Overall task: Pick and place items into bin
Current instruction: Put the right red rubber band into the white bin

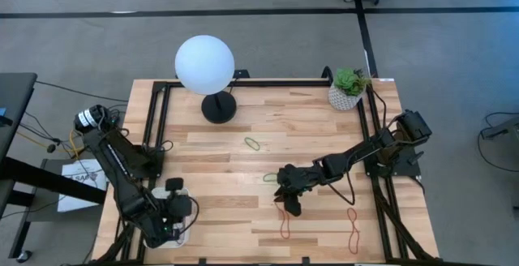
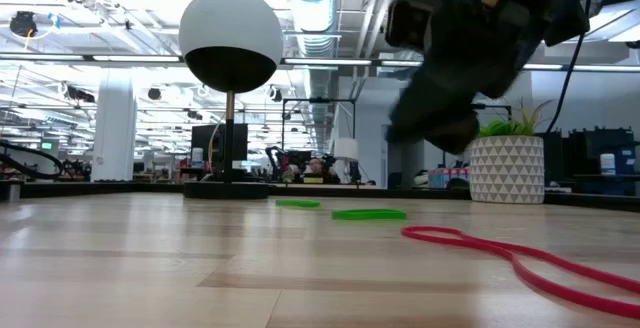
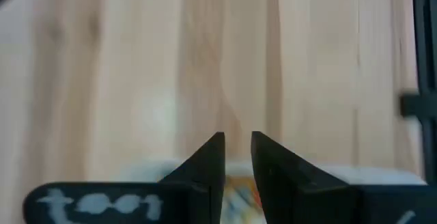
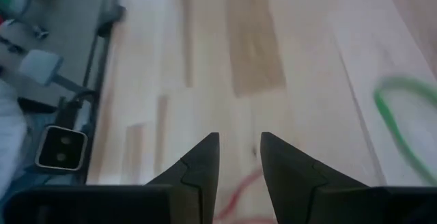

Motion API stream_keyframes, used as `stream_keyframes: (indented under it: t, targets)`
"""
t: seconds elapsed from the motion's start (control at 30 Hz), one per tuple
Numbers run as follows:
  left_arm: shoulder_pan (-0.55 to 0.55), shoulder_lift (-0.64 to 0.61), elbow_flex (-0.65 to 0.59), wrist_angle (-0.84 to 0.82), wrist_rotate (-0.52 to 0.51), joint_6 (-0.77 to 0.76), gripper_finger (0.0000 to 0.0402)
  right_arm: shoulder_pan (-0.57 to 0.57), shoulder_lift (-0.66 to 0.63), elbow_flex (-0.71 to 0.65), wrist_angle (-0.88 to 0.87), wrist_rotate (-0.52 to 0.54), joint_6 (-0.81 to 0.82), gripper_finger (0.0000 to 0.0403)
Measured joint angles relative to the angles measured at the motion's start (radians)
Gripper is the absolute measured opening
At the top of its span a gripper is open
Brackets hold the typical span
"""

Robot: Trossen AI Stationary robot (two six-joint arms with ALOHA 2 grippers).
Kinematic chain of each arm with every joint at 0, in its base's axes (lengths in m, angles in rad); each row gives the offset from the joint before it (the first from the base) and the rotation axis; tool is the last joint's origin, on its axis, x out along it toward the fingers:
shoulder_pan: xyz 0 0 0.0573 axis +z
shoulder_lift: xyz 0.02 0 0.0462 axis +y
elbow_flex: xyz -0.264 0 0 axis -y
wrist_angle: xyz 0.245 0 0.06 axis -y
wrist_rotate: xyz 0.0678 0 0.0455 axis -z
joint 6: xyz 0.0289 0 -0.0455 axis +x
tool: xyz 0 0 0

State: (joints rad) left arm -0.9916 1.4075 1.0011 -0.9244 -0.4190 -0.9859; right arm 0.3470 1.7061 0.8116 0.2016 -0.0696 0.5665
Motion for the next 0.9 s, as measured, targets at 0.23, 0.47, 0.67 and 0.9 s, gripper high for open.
stream_keyframes:
  t: [0.23, 0.47, 0.67, 0.9]
  targets:
    - [0.066, 0.000, 0.011, 0.008, -0.316, 0.230, 0.0051, 0.039, 0.001, 0.042, -0.198, -0.040, 0.226, 0.0102]
    - [0.164, 0.000, 0.011, 0.009, -0.341, 0.369, 0.0051, 0.132, 0.001, 0.125, -0.425, -0.054, 0.413, 0.0102]
    - [0.247, 0.000, 0.011, 0.034, -0.393, 0.495, 0.0051, 0.209, 0.001, 0.294, -0.913, -0.140, 0.706, 0.0102]
    - [0.318, 0.000, 0.011, 0.054, -0.364, 0.498, 0.0051, 0.285, 0.001, 0.371, -1.226, -0.244, 0.954, 0.0102]
